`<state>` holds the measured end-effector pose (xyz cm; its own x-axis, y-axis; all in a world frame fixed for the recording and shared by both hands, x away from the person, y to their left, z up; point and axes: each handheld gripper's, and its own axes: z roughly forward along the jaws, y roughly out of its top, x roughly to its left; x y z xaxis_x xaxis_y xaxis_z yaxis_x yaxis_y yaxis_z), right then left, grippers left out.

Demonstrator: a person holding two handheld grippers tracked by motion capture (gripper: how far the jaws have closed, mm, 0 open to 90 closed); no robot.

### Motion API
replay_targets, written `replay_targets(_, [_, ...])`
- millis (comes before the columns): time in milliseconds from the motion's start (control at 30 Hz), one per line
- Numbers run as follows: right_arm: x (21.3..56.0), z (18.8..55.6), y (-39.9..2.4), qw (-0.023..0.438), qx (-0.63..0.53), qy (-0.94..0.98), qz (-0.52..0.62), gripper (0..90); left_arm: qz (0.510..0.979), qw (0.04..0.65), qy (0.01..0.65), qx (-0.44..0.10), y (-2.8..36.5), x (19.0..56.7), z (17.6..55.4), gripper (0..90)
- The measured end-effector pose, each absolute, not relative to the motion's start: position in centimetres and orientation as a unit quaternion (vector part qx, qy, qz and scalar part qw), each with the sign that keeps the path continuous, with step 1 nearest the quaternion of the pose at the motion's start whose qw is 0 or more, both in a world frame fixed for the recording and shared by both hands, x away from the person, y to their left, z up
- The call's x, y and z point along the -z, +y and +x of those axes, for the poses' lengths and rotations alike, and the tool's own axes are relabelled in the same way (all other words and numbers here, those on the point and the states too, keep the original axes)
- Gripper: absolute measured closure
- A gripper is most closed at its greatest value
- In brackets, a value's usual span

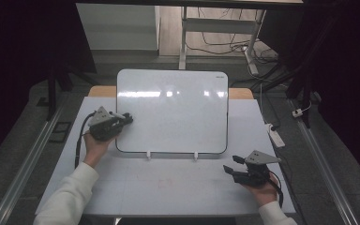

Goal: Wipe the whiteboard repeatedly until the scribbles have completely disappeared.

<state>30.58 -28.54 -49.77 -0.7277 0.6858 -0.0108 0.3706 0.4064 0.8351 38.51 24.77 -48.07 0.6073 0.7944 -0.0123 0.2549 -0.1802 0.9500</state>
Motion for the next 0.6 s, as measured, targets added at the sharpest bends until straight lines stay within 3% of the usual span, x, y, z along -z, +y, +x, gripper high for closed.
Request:
replay_targets(167, [49.8, 30.6, -28.5, 0.179, -0.439, 0.82, 0.321, 42.1, 0.701, 0.53, 0.392, -0.271, 27.0, 46.6, 39.9, 78.2])
replay_targets(600, [49.8, 30.6, -28.5, 0.178, -0.441, 0.819, 0.32, 42.1, 0.745, 0.502, 0.353, -0.262, 25.3, 48.4, 37.4, 78.2])
